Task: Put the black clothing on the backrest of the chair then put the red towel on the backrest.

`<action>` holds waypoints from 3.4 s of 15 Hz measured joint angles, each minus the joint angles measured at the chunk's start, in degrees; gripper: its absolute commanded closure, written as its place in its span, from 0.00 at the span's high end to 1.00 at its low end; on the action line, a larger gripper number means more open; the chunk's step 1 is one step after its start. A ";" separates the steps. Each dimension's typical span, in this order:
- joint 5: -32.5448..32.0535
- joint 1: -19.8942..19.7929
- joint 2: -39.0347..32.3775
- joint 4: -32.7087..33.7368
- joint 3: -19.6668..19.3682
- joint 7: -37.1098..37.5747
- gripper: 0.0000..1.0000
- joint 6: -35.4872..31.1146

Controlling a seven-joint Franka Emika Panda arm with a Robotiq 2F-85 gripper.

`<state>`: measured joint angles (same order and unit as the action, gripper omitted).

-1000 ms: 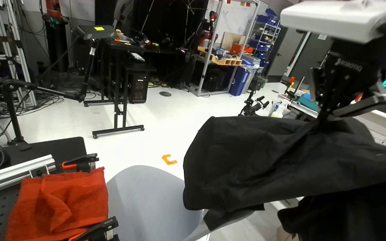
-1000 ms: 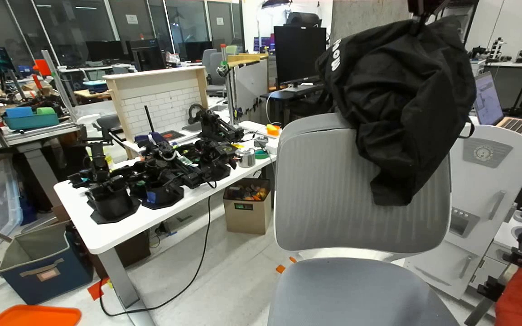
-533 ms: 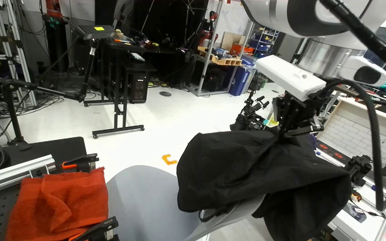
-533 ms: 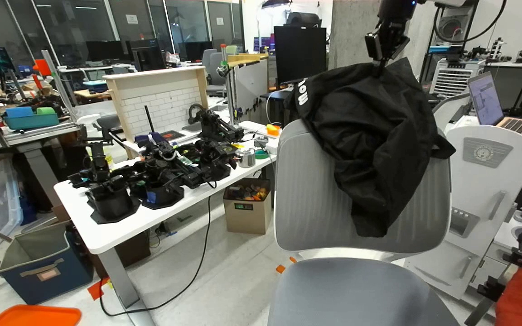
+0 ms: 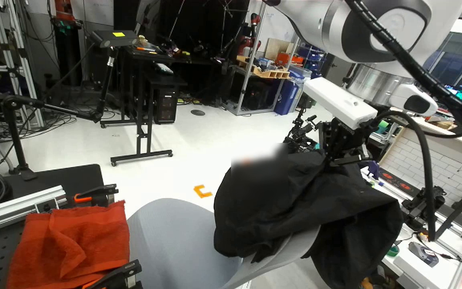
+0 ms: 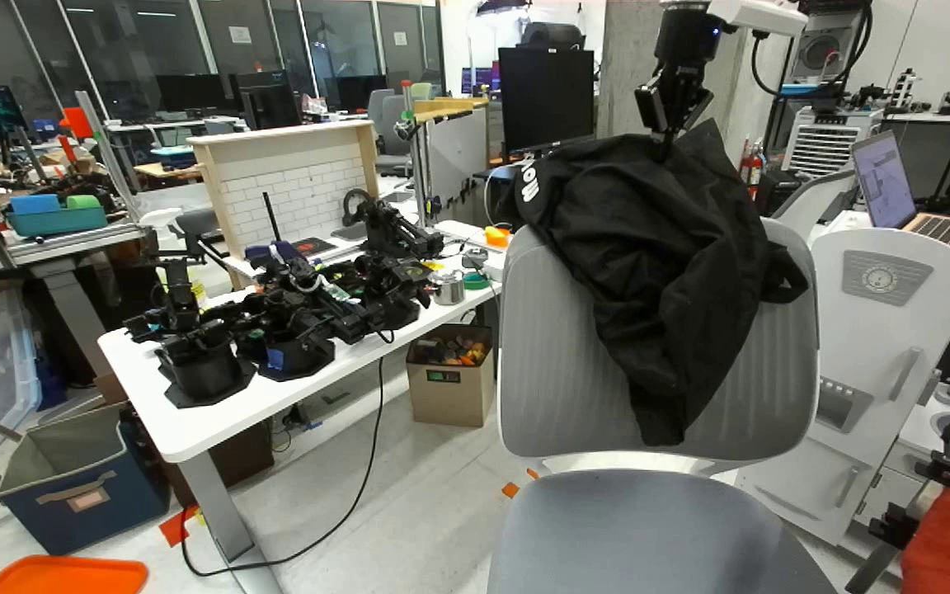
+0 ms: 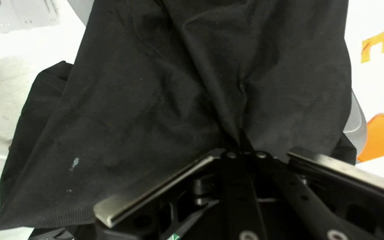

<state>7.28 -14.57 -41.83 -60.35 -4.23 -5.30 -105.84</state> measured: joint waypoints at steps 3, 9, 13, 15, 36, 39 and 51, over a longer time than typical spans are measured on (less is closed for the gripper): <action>0.00 -0.20 -3.20 2.53 0.10 0.00 0.41 1.21; -0.22 1.22 -4.78 3.28 0.11 -0.02 0.86 1.22; -1.47 3.71 -4.22 3.01 0.09 -0.06 1.00 1.03; -2.70 5.44 -2.88 2.31 0.08 -0.06 1.00 0.89; -16.30 21.57 22.07 -37.56 4.82 1.90 1.00 -11.32; -19.31 22.27 27.12 -46.92 4.92 4.36 1.00 -15.53; -20.56 20.79 35.50 -60.51 5.00 6.39 1.00 -19.05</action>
<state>-13.28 6.22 -6.33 -120.86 0.77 1.09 -124.90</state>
